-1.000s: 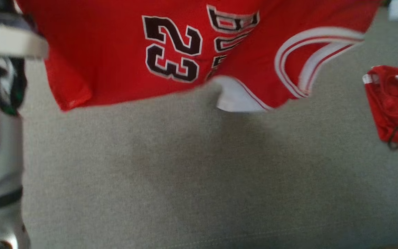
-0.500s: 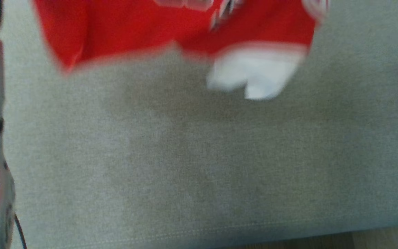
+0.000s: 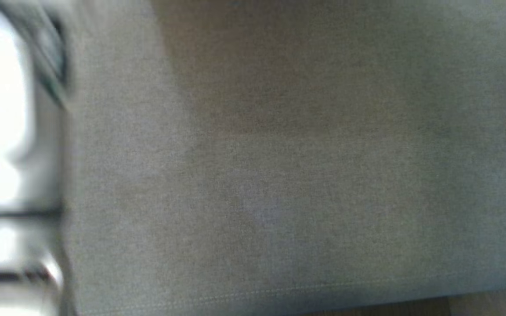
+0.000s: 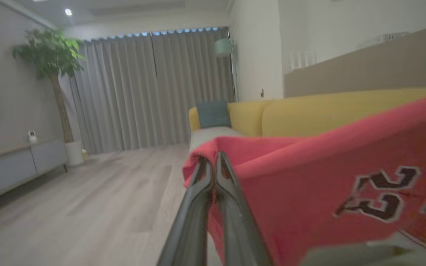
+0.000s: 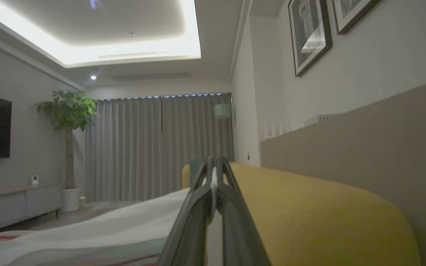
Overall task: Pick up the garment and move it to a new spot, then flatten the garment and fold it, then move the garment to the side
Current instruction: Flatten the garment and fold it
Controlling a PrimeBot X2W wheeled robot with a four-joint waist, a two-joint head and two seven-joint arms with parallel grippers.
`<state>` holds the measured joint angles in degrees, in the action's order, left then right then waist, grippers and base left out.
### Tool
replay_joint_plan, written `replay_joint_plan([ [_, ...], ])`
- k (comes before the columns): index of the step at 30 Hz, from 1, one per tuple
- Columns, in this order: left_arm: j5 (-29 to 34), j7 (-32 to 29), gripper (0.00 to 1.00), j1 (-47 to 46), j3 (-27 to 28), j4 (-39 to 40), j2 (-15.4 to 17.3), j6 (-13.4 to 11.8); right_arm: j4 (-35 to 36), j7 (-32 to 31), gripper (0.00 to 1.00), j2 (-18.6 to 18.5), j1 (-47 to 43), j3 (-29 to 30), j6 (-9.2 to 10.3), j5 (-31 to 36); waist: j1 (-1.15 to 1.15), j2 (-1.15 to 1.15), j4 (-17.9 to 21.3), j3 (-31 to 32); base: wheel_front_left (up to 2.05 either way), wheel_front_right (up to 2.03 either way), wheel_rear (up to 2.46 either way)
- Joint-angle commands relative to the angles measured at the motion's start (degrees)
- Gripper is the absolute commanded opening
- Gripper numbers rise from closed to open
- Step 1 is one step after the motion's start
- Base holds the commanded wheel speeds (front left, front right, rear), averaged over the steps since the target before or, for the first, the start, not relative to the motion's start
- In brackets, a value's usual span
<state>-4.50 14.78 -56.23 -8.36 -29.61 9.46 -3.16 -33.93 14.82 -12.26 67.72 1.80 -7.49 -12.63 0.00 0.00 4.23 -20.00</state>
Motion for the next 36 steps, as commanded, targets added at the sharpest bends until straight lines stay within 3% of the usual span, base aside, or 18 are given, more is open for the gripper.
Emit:
replay_joint_plan([
  [1, -1.5, 0.2, 0.0, 6.8, 2.0, 1.9, 0.1, -0.7, 2.3, 0.2, 0.0, -0.5, -6.6, -2.1, 0.0, -1.6, 0.0, 0.0, -0.1, 1.8, 0.0, 0.0, 0.0],
  [9, -5.8, 0.2, 0.0, 29.2, 3.4, 3.8, -5.7, -0.5, 3.8, 0.1, 0.0, -0.1, -31.1, -8.6, 0.0, -11.0, 0.0, 0.0, 1.1, 4.2, 0.0, 0.0, 0.0],
  [17, -9.0, 0.2, 0.0, 42.4, 3.5, 3.9, -6.6, -1.9, 6.6, -2.4, 0.0, 0.9, -49.6, -14.0, 0.0, -16.3, 0.0, 0.0, 2.5, 8.1, 0.0, 0.0, 0.0],
  [27, -12.6, 0.2, 0.0, 52.0, 5.4, 5.3, -6.6, -4.0, 9.6, -8.6, 0.0, 0.8, -61.6, -14.0, 0.0, -18.5, 0.0, 0.0, 3.6, 13.3, 0.0, 0.0, 0.0],
  [36, -12.0, 0.2, 0.0, 55.4, 6.4, 7.4, -6.6, -4.2, 17.6, -13.3, 0.0, -0.4, -67.7, -11.3, 0.0, -19.0, 0.0, 0.0, 3.5, 12.5, 0.0, 0.0, 0.0],
])
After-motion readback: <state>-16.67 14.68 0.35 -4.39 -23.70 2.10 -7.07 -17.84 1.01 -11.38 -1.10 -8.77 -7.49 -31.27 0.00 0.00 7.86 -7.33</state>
